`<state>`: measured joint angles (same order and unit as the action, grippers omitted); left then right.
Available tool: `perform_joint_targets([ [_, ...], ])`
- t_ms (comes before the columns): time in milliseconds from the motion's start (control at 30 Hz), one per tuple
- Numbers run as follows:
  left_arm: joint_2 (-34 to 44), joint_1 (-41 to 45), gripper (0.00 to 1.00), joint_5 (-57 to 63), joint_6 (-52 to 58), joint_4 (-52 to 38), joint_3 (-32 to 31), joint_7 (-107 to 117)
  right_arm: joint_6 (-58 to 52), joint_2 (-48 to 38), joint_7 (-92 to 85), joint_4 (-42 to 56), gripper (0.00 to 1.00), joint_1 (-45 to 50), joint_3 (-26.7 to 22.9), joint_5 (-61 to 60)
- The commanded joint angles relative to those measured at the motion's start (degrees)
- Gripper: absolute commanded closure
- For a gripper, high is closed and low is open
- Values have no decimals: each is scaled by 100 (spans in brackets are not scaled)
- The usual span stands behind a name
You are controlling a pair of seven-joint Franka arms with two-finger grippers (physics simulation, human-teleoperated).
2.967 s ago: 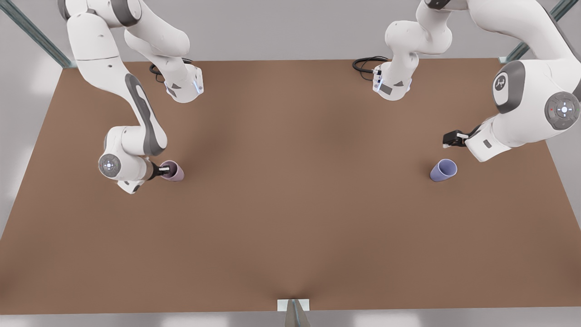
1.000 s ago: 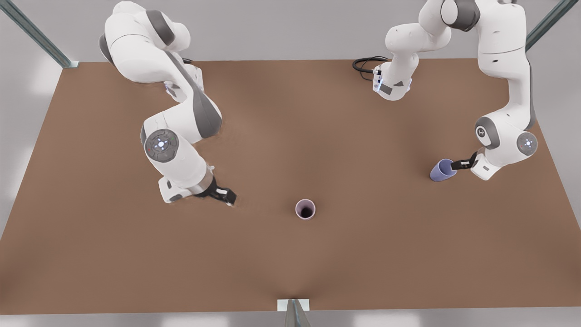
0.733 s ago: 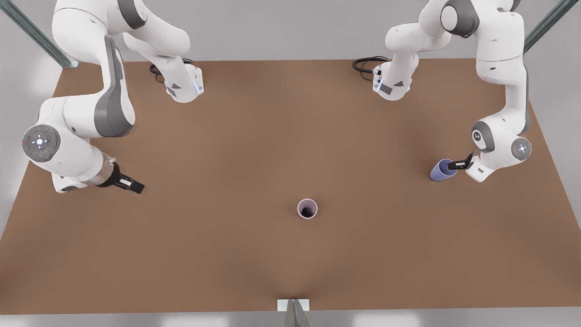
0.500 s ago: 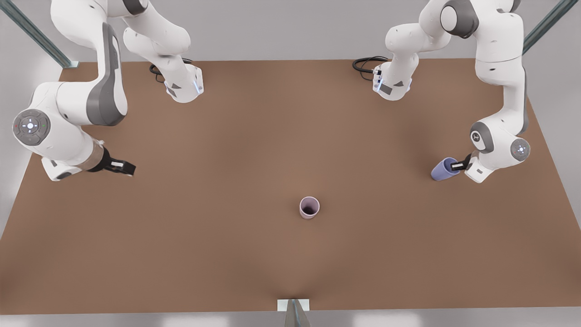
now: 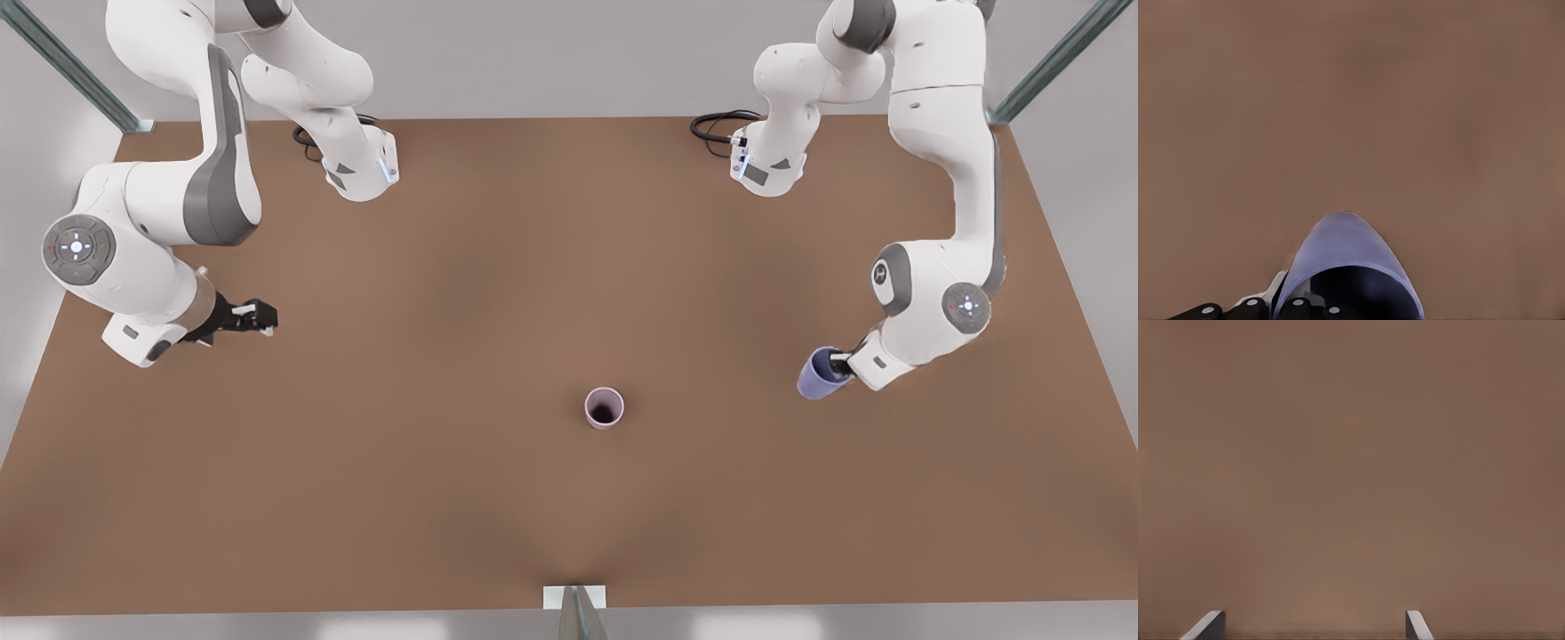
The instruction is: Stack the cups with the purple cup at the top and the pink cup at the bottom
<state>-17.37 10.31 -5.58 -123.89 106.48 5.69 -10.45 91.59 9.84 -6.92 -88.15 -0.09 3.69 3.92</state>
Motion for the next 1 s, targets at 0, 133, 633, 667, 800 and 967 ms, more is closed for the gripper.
perform_joint_targets([
  [0, -432, 796, 79, 4, 1735, -1075, -103, 4287, -177, 1, 875, 9, 0, 9, 61, 3],
  [133, -1286, 1913, 79, -58, 2659, -2852, -103, 5870, -326, 9, 964, 44, 0, 1, 70, -41],
  [633, -2218, 2080, 79, -383, 1253, -3687, -463, 5844, -353, 18, 947, 35, 0, -61, 62, -269],
  [667, -2270, 2080, 79, -383, 1253, -3740, -464, 5844, -353, 18, 947, 35, 0, -61, 62, -269],
  [800, -2455, 2098, 79, -392, 1086, -3916, -464, 5888, -361, 18, 938, 44, 0, -61, 53, -269],
  [967, -2508, 2098, 79, -392, 1077, -3907, -464, 5888, -361, 18, 947, 44, 0, -52, 53, -269],
])
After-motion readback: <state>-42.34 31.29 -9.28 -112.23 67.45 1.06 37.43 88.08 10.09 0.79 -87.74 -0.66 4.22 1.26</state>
